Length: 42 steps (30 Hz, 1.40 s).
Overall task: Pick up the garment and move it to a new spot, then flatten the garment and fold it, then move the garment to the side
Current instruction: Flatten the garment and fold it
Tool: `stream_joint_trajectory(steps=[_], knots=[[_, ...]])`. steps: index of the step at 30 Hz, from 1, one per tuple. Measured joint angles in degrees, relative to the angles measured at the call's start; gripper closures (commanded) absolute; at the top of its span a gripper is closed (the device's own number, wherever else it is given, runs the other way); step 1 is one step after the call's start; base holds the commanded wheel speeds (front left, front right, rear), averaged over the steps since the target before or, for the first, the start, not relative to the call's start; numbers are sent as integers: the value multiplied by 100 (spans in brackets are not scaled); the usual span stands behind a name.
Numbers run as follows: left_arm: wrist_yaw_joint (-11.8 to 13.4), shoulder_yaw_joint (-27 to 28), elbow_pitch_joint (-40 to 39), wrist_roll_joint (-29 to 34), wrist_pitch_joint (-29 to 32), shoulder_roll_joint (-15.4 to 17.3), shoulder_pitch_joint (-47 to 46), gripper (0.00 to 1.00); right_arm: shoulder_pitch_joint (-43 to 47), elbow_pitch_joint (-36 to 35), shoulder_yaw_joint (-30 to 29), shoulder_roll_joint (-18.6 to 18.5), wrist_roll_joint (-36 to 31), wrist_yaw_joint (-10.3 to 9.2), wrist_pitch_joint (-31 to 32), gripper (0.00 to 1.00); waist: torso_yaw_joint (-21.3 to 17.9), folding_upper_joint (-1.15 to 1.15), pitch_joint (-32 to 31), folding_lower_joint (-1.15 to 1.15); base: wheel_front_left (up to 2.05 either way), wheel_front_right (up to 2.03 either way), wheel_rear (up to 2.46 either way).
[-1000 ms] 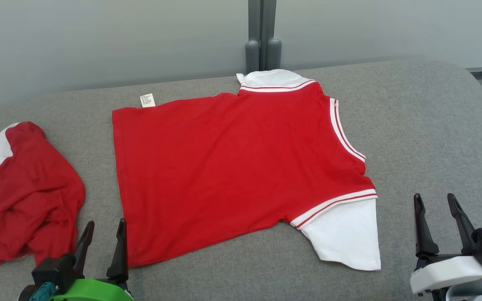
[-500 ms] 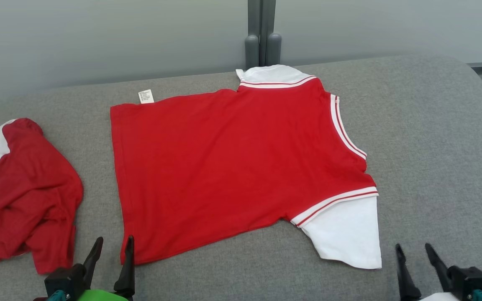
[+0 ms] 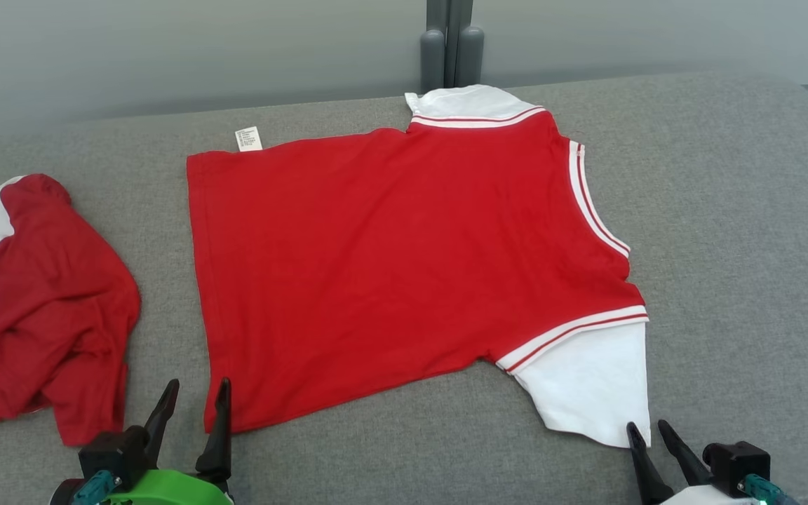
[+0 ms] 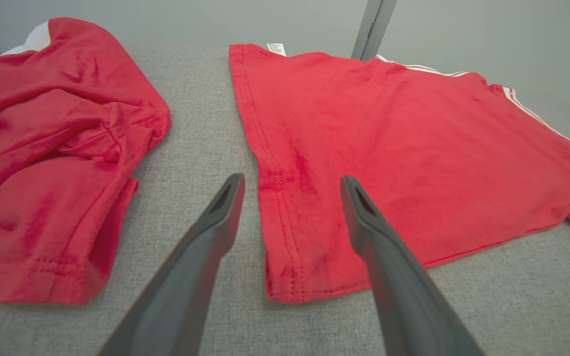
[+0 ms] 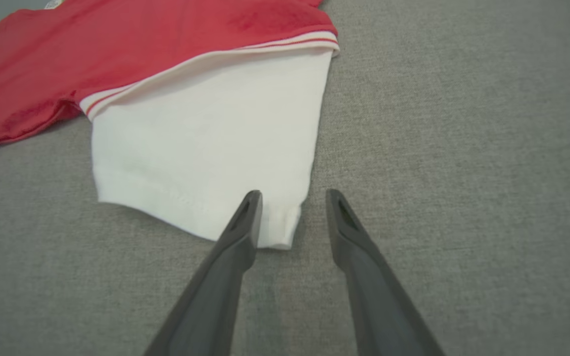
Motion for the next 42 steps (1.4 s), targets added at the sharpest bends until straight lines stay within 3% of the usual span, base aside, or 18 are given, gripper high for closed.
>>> stream_joint_trajectory(steps=[4,11,13,15,28,32,35,37,38,39,41,42], knots=[[-1,-29,15,0,0,-1,-77,0,-157,224,73,23,63,53,0,60,49,0,59,0,0,0,0],[-3,-12,102,-1,0,-1,-86,0,-318,559,159,24,136,132,-26,58,101,0,87,0,0,0,0],[-3,-25,176,-16,0,-1,-86,0,-339,614,164,24,197,143,-37,69,100,0,89,0,0,0,0],[-4,-55,219,-22,0,0,-87,0,-362,661,167,24,235,152,-51,71,95,0,93,0,0,0,0],[-5,-241,825,-178,0,-2,-90,0,-430,798,189,27,310,233,-102,72,36,0,161,0,0,0,0],[-5,-237,904,-205,0,-2,-124,0,-450,816,199,29,320,248,-102,85,11,0,181,0,0,0,0],[-7,-237,945,-208,0,-2,-216,0,-481,851,230,29,355,285,-102,87,-5,0,189,0,0,0,0],[-7,-237,975,-209,0,-2,-273,17,-498,871,252,27,357,291,-103,92,-14,0,196,0,0,0,0],[-8,-238,988,-211,0,-3,-293,47,-513,882,257,27,359,304,-103,97,-18,0,199,0,0,0,0],[-10,-246,1021,-218,0,-3,-310,65,-522,894,265,27,361,330,-103,100,-21,0,202,0,0,0,0],[-12,-268,1083,-218,0,-3,-315,95,-538,912,282,25,367,333,-104,100,-27,0,207,0,0,0,0],[-12,-280,1109,-220,0,-3,-315,100,-542,917,289,23,368,334,-105,100,-30,0,209,0,0,0,0]])
